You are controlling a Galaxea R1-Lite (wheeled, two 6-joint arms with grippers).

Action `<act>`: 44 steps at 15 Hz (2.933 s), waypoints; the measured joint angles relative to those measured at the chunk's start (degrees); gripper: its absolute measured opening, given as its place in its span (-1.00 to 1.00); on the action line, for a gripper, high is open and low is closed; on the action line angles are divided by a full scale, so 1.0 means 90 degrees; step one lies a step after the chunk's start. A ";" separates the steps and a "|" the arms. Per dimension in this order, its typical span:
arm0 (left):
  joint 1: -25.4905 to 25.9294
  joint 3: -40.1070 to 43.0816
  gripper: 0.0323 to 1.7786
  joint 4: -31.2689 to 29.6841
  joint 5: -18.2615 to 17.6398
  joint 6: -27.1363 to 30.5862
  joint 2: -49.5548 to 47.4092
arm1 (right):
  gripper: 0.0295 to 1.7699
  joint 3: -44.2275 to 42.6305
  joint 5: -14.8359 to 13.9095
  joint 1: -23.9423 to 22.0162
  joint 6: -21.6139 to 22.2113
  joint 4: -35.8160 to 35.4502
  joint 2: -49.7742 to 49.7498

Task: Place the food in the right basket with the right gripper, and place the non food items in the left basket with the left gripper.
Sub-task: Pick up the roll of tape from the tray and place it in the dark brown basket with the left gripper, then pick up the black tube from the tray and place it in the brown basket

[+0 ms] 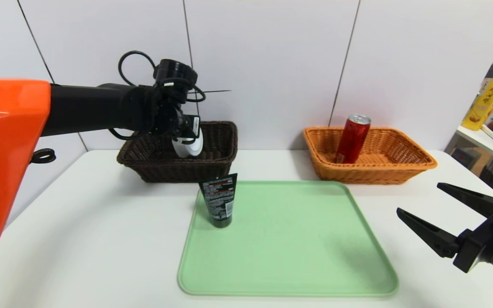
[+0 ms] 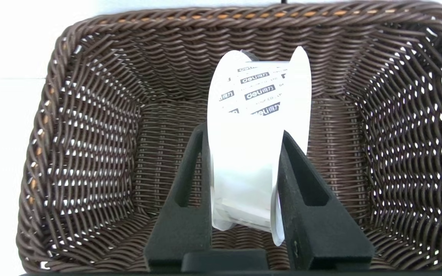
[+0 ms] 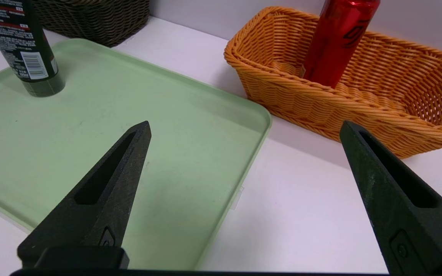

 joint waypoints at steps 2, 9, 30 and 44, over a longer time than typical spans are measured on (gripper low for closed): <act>-0.0015 0.0092 -0.45 -0.0080 0.0003 0.0030 -0.0022 | 0.91 0.0004 0.0012 0.0005 -0.0003 0.0000 -0.0003; -0.0103 0.0202 0.33 -0.0408 0.0007 0.0140 -0.0085 | 0.91 0.0014 0.0022 0.0000 -0.0007 0.0000 -0.0007; -0.1922 0.3623 0.88 -0.1002 0.1219 0.0119 -0.3743 | 0.91 -0.0046 -0.0012 0.0009 -0.0253 0.0129 0.0068; -0.3451 0.6974 0.90 -0.3297 0.1363 0.0081 -0.5461 | 0.91 -0.0141 -0.0024 0.0020 -0.0364 0.0192 0.0125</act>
